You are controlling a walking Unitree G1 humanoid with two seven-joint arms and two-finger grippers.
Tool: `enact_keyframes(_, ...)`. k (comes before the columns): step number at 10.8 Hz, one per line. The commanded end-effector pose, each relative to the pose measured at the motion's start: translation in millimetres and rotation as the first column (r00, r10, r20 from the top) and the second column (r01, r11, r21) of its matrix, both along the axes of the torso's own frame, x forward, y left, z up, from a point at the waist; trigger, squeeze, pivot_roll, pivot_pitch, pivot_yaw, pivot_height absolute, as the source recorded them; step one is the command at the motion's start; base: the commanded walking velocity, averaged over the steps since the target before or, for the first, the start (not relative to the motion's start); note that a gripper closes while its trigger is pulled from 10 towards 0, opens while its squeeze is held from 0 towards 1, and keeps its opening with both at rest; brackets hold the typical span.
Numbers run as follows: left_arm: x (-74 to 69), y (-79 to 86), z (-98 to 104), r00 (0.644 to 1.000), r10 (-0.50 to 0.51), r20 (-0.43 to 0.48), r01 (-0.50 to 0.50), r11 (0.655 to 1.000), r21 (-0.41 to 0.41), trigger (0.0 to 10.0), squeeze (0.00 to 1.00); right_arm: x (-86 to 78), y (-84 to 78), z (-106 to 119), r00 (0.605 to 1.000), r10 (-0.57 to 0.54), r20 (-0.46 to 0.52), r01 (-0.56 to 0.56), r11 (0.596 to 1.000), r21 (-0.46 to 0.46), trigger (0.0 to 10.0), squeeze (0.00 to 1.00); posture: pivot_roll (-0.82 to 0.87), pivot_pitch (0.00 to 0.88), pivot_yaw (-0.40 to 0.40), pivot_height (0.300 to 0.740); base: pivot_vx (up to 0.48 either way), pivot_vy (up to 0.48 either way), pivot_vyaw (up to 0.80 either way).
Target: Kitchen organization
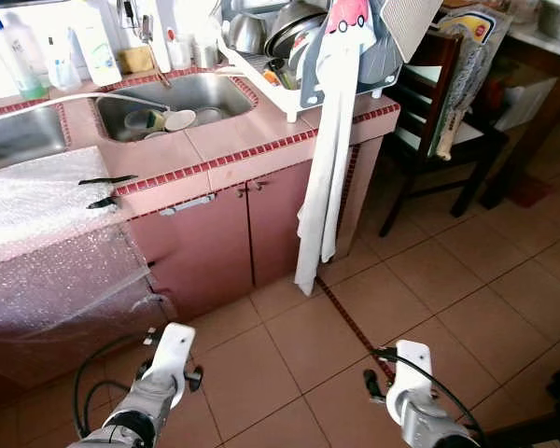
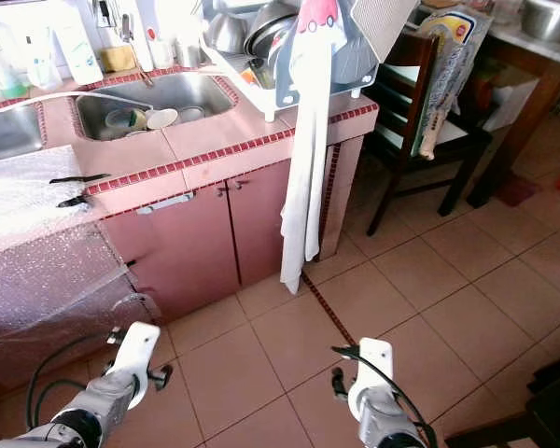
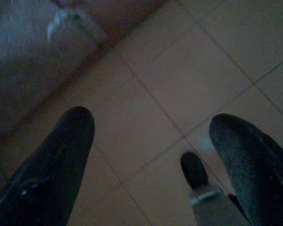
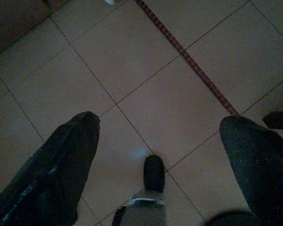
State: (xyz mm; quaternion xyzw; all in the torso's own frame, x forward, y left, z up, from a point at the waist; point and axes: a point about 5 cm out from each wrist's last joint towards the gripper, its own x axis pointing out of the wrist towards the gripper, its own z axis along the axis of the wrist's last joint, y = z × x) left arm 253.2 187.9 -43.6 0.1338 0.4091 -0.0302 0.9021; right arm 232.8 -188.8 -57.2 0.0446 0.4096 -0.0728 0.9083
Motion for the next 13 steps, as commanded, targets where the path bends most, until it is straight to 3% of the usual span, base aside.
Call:
enact_keyframes(1,14.2,0.4,12.0,0.996,-0.008,0.085,0.01,1.0,-0.023,10.0,0.0,7.6,-4.9,6.7,0.998,0.03,0.052,-0.029,0.999,-0.027,10.0,0.0,0.0,0.038,0.052,0.74,0.0,0.0,0.0)
enact_keyframes(3,34.7,-1.4,33.5,0.972,-0.034,0.234,0.062,0.992,-0.113,10.0,0.0,34.9,-8.2,31.1,0.972,0.069,0.225,-0.08,0.996,0.038,10.0,0.0,-0.01,0.058,0.045,0.74,0.0,0.0,0.0)
enact_keyframes(4,42.7,-0.6,46.5,0.947,-0.062,0.316,0.126,0.974,-0.186,10.0,0.0,47.3,-8.3,44.7,0.944,0.132,0.303,-0.146,0.989,0.023,10.0,0.0,-0.02,0.064,0.045,0.74,0.0,0.0,0.0)
enact_keyframes(5,45.8,6.9,60.1,0.918,-0.072,0.39,0.177,0.955,-0.239,10.0,0.0,60.2,-11.5,66.6,0.883,0.222,0.413,-0.233,0.972,-0.024,10.0,0.0,-0.04,0.064,0.054,0.74,0.0,0.0,0.0)
enact_keyframes(6,46.3,9.1,66.7,0.903,-0.059,0.425,0.185,0.947,-0.263,10.0,0.0,62.9,-14.1,76.5,0.855,0.255,0.452,-0.259,0.964,-0.055,10.0,0.0,-0.04,0.061,0.052,0.74,0.0,0.0,0.0)
enact_keyframes(7,44.0,11.1,84.4,0.867,-0.02,0.498,0.187,0.939,-0.288,10.0,0.0,67.0,-14.3,99.5,0.798,0.311,0.516,-0.287,0.949,-0.129,10.0,0.0,-0.05,0.058,0.054,0.74,0.0,0.0,0.0)
enact_keyframes(8,34.1,-0.8,99.1,0.837,-0.076,0.542,0.312,0.88,-0.359,10.0,0.0,69.9,-12.2,118.9,0.762,0.325,0.561,-0.253,0.946,-0.204,10.0,0.0,-0.05,0.039,0.054,0.74,0.0,0.0,0.0)
enact_keyframes(9,27.5,-7.6,110.0,0.797,-0.107,0.594,0.339,0.893,-0.294,10.0,0.0,75.1,-1.7,144.9,0.701,0.304,0.645,-0.234,0.952,-0.195,10.0,0.0,-0.06,0.031,0.052,0.74,0.0,0.0,0.0)
enact_keyframes(10,18.3,-16.1,122.8,0.772,-0.085,0.63,0.339,0.894,-0.294,10.0,0.0,68.3,-4.9,161.6,0.682,0.256,0.685,-0.133,0.964,-0.228,10.0,0.0,-0.05,0.042,0.036,0.74,0.0,0.0,0.0)
enact_keyframes(11,9.6,-16.0,131.1,0.762,-0.072,0.643,0.329,0.899,-0.289,10.0,0.0,54.0,-15.9,166.5,0.681,0.267,0.681,-0.101,0.956,-0.274,10.0,0.0,-0.06,0.055,0.03,0.74,0.0,0.0,0.0)
enact_keyframes(12,-0.2,-10.8,138.1,0.759,-0.047,0.649,0.298,0.912,-0.281,10.0,0.0,34.0,-25.6,172.8,0.67,0.292,0.683,-0.083,0.943,-0.323,10.0,0.0,-0.08,0.063,0.03,0.74,0.0,0.0,0.0)
enact_keyframes(13,-7.3,-3.6,145.5,0.737,-0.062,0.673,0.27,0.94,-0.209,10.0,0.0,15.6,-33.7,178.4,0.675,0.266,0.688,-0.023,0.94,-0.341,10.0,0.0,-0.09,0.077,0.034,0.74,0.0,0.0,0.0)
